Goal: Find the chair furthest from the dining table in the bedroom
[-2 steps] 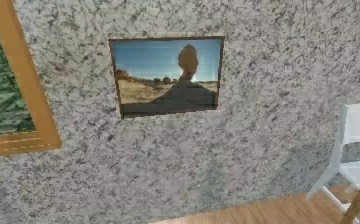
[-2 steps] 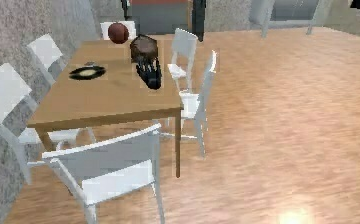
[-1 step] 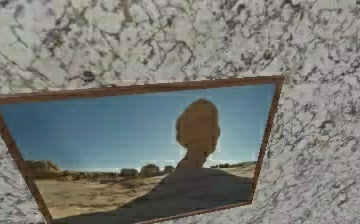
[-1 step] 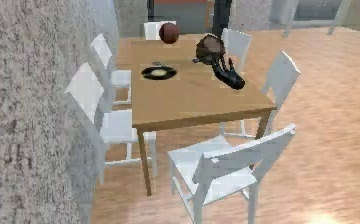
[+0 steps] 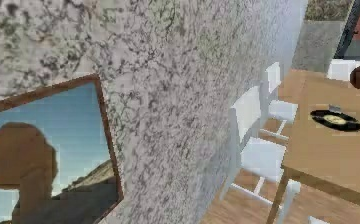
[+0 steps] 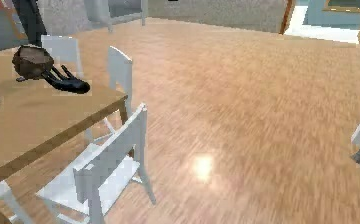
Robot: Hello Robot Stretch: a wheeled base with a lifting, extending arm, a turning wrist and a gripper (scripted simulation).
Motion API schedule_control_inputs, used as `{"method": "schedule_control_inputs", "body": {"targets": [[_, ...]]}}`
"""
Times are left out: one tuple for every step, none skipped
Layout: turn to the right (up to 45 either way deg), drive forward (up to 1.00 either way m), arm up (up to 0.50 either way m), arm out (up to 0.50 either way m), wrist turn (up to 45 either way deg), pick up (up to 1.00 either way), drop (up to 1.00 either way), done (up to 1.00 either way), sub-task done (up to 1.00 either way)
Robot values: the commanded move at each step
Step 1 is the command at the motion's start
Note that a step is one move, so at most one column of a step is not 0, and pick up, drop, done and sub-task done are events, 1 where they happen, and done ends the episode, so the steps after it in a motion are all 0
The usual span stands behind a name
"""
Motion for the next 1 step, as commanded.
{"method": "schedule_control_inputs", "body": {"targets": [[33.0,0.0,0.0,0.0,0.0,0.0,0.0,0.0,0.0]]}}
